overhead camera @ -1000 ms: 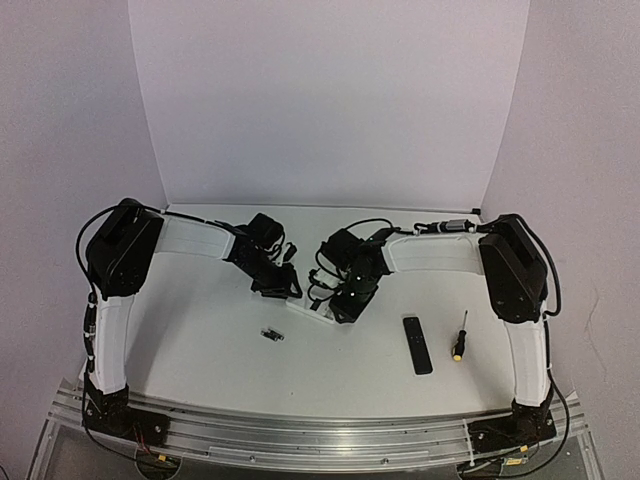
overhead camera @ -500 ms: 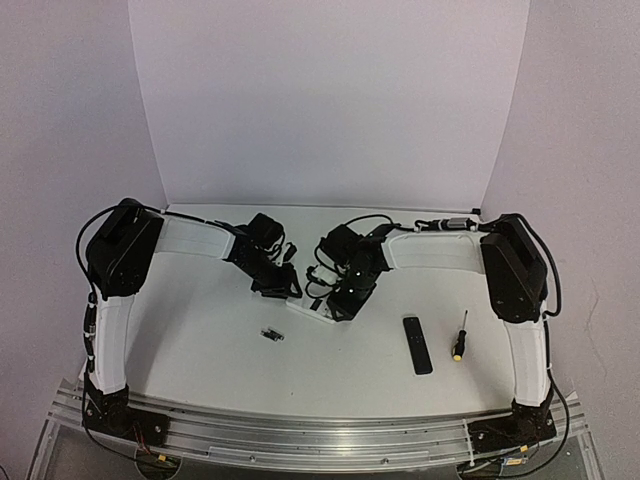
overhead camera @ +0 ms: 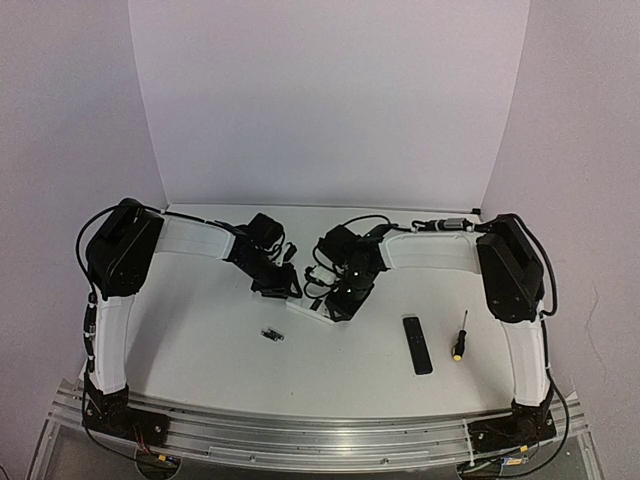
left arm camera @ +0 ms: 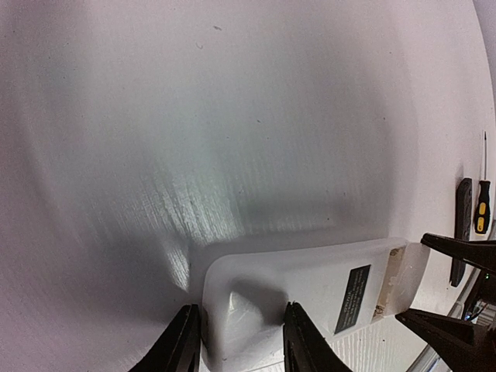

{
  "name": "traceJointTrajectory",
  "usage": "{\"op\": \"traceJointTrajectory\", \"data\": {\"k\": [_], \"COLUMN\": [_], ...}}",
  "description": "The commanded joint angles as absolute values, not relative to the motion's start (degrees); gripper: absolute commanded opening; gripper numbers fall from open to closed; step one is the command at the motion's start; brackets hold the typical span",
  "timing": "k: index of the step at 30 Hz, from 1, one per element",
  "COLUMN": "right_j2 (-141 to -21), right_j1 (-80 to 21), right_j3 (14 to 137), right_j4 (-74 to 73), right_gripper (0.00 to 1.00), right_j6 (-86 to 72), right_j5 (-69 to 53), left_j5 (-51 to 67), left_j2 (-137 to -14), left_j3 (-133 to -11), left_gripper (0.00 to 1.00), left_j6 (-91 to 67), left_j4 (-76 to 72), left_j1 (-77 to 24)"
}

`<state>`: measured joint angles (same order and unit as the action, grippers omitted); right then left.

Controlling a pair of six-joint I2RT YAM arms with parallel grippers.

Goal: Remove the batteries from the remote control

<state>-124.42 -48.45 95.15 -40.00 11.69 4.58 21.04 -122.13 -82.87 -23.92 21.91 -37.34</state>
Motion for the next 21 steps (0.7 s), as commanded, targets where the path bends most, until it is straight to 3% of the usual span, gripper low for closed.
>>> {"op": "traceJointTrajectory", "data": {"k": [1, 21], "right_j2": [-125.4, -128.8], "right_j1": [-48.3, -48.3], "right_j3": [96.4, 99.5], "right_j4": [-40.6, -40.6], "right_gripper": [0.17, 0.17], "right_j6": [11.2, 10.3], "right_j5": [5.4, 3.9], "left_j5": [20.9, 21.5], "left_j2": [-124.8, -124.4], "left_j3": [-82.2, -81.4], "left_gripper": [0.36, 0.36], "left_j6": [-23.2, -23.4], "left_j4": [23.9, 23.3], "left_j1": [-38.2, -38.2]}}
